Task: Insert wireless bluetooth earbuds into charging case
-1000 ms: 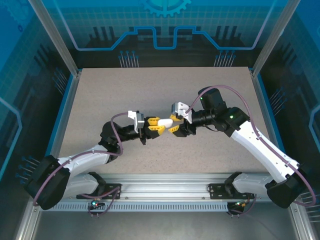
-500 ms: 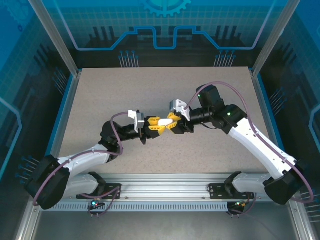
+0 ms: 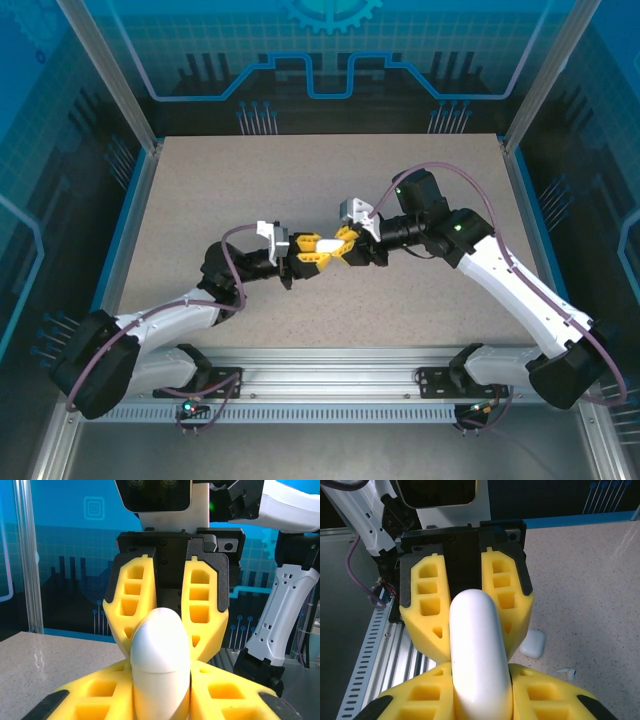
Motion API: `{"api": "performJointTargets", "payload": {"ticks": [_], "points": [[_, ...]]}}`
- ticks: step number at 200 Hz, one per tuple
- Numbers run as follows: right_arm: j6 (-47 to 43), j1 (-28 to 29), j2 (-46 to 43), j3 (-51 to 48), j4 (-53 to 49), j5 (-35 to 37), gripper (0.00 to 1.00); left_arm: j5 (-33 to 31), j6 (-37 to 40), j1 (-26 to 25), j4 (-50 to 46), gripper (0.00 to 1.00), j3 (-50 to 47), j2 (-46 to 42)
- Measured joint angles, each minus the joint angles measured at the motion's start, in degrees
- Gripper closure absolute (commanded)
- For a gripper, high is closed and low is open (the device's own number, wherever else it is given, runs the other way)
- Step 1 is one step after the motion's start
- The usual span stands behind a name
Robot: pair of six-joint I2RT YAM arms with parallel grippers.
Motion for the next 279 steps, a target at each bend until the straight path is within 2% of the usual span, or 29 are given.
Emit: {"api": "performJointTargets", "payload": {"ticks": [60,105,158,209,240,279], "points": [[4.57,-1.05,-2.05,-3.45,0.46,2.34,0.79,-7.17,3.06,0.00,-0.63,0.30,-2.43,-3.08],[9.92,-5.31,-2.58,-7.54,0.44,6.84,0.82,-11.56,6.23,0.00,-2.75,0.16,-4.79,-8.17],[17.55,-17.66,1.55,-11.98,0.07,8.48,0.81,-18.36,10.38,0.00,-10.71,0.12,-5.40,-17.27],[20.44,-28.33,17.09,-8.85,-4.24,6.43,0.82,-23.96,12.28,0.00,-17.16,0.13,-5.57,-21.09],[20.57,-32.00,27.61,-4.00,-6.86,5.03,0.82,-25.29,12.31,0.00,-18.95,0.13,-5.88,-21.24],[20.57,-33.24,35.32,0.55,-9.55,5.01,0.80,-25.51,12.28,0.00,-19.91,0.13,-5.88,-21.24]]}}
